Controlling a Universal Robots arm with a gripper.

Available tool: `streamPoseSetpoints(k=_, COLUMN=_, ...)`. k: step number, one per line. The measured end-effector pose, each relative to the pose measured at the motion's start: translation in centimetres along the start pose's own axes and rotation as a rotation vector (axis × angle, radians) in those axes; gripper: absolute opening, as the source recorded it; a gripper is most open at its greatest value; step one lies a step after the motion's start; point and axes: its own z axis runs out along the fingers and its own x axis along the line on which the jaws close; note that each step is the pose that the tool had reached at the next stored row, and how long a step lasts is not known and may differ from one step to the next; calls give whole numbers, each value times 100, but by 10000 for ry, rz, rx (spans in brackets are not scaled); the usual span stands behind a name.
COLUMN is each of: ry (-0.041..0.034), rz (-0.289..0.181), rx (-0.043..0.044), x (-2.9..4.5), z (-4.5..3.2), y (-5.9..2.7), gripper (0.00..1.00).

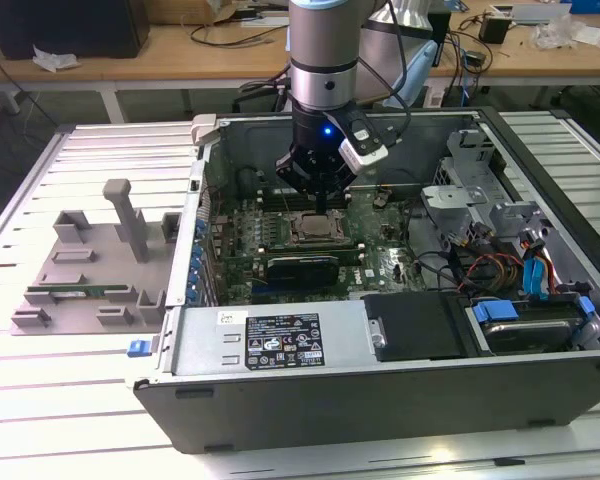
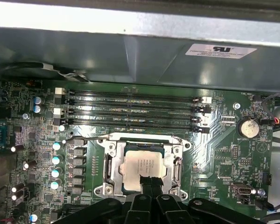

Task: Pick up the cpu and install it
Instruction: 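Install the first cpu locking lever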

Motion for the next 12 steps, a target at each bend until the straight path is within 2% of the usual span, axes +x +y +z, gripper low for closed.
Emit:
streamPoseSetpoints(k=5, ry=1, rz=2, rx=2, x=2, z=0, y=0, gripper=11)
streamPoseSetpoints(k=7, ry=0, rz=0, rx=1, x=58, z=-1, y=3, gripper=11)
streamPoseSetpoints(k=9, ry=0, rz=1, rx=2, x=181, z=-4, y=10, gripper=11)
streamPoseSetpoints(k=10, ry=0, rz=0, rx=2, x=315, z=-8, y=17, gripper=11)
streamPoseSetpoints(k=12, ry=-1, rz=0, rx=1, x=428, z=-10, y=24, gripper=11)
